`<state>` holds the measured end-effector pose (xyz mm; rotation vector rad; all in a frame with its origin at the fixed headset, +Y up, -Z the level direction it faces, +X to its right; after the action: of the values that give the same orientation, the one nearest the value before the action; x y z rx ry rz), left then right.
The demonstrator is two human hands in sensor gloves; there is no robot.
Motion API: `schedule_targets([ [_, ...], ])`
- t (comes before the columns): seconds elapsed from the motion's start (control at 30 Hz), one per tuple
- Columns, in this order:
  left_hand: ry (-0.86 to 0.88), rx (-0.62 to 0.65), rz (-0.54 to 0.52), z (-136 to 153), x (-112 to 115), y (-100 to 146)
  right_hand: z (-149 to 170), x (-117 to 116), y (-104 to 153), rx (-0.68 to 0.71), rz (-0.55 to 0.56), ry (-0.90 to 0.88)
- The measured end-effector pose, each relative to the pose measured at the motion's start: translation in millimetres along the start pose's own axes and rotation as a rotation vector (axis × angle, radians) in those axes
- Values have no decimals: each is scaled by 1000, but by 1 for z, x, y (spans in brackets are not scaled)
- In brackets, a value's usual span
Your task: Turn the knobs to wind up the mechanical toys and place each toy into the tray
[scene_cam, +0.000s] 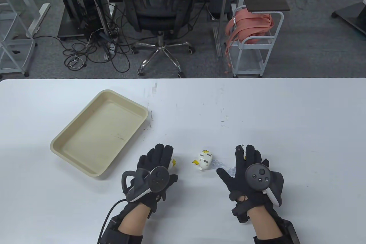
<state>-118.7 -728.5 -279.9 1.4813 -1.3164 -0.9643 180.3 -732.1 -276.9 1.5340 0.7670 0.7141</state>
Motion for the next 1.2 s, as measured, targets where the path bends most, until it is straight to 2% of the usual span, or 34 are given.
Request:
schedule_targets([
  [0.2, -120, -68, 38, -2, 11, -11, 1, 0, 0, -2, -1, -6],
  [0.33, -226, -123, 117, -6, 22, -18, -1, -2, 0, 6, -10, 4],
  [0.47, -295, -151, 104, -11, 25, -23, -3, -3, 0, 15, -11, 6],
  [0.77, -306, -162, 84, -10, 25, -24, -3, -4, 0, 23, -10, 12],
  [1.1, -261, -169, 120, -5, 26, -24, -7, -5, 0, 37, 6, 21],
  [1.2, -217, -151, 81, -2, 22, -21, -9, -4, 0, 53, 20, 7],
])
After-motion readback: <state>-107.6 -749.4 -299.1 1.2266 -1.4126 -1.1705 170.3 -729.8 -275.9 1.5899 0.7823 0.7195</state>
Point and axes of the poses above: the tracker on the back of each hand, its own z axis roughly to the little-finger side, its own y axis roughly from the fingertips to the wrist, x = y × z, the point moved 1 cm from there along -y, roughly from the wrist to the fingertips
